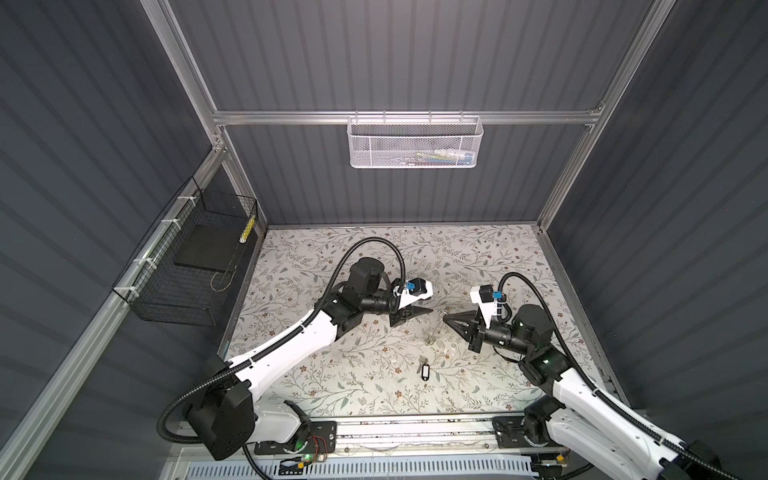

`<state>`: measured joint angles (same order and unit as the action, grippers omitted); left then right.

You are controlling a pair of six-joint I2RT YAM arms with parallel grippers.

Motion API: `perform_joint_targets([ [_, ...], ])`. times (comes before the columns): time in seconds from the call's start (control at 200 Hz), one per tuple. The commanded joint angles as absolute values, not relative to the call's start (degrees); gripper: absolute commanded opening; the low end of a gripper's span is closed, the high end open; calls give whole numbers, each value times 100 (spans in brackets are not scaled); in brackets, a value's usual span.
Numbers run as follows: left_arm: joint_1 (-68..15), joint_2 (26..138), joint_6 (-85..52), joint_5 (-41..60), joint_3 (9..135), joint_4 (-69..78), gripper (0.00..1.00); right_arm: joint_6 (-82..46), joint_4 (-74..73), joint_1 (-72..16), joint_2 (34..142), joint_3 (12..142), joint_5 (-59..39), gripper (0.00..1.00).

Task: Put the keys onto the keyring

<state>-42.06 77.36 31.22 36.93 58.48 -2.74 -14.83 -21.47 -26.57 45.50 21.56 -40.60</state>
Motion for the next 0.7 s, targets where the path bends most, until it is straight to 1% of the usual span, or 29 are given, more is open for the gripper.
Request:
perform_joint_targets([
  [0.0,-4200,7803,3395,3965,5972,-605,32,-747,-2065,-2681,4432,2265,-4201,0],
  [0.34,-4209,7841,3764,4254,6008,-691,29,295,-1251,-2681,4483,2584,-4316,0],
  [0.495,-4212,7831,3916,4169,5972,-725,27,493,-1160,-2680,4491,2587,-4298,0],
  [0.695,-4442,7892,4128,3831,6027,-717,27,753,-930,-2681,4484,2670,-4254,0],
])
